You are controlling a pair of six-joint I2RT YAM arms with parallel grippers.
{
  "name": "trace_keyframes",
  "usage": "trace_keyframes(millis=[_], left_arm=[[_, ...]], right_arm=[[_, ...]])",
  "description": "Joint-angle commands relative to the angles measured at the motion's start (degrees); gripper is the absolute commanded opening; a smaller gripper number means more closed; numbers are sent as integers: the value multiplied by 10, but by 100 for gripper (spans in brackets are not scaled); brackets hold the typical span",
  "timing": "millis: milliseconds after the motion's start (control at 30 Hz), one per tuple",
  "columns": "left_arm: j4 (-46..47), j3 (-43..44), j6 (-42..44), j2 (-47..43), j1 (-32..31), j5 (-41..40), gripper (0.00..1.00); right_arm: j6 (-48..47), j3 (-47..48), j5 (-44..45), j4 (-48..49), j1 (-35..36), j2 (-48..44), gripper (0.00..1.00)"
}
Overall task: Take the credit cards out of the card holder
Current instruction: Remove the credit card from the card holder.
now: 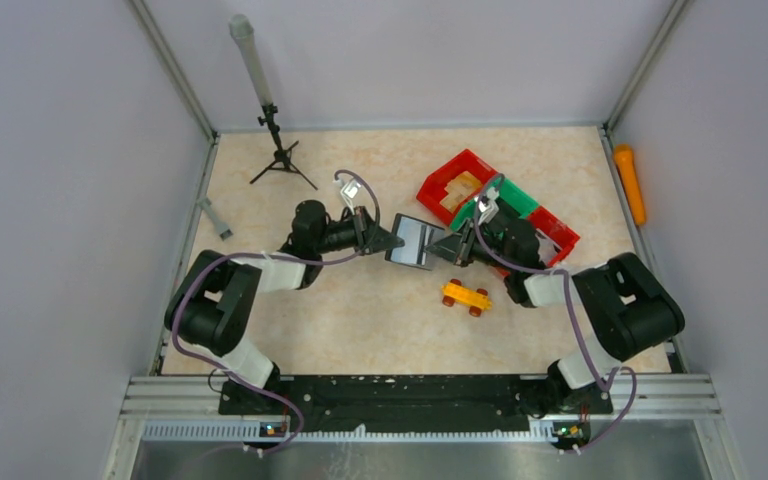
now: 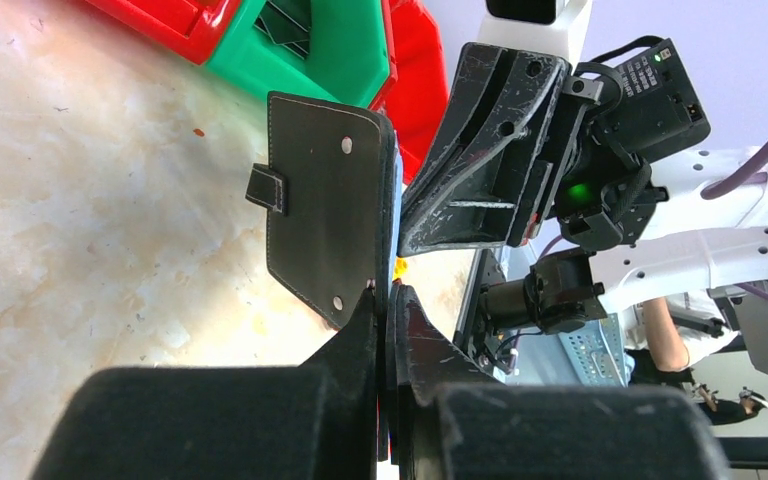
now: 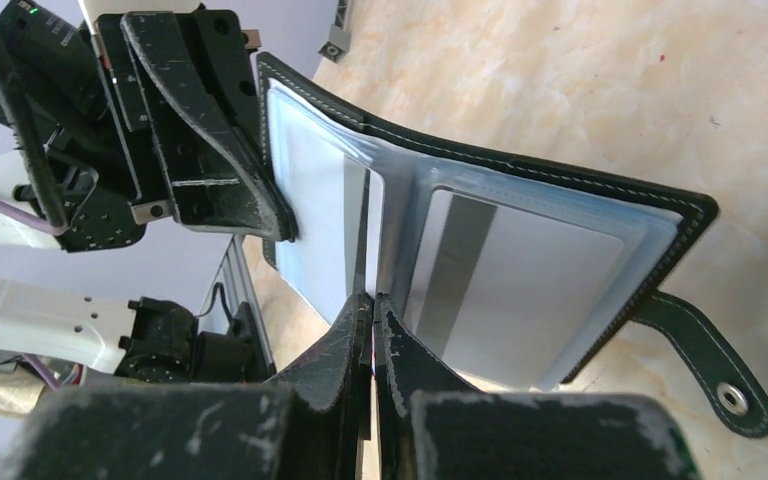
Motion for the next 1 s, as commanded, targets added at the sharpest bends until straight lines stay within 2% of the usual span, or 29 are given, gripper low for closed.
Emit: trace_keyframes(millis=[0,333,467,600,967], left_arm=[[19,14,8,-24,1,8,0],[13,3,14,-39,5,-6,0],[25,7,1,-28,4,7,0],[106,11,-54,9,2,41,0],[173,18,-106,39,-11,65,0]], right_arm=[[-18,13,30,-7,-18,-23,0],[-18,6,37,-11,-26,-33,0],[2,0,-5,52,-26,-26,0],[43,-4,-45,143,-26,1,0],[49,-4,-52,158,-24,8,17]])
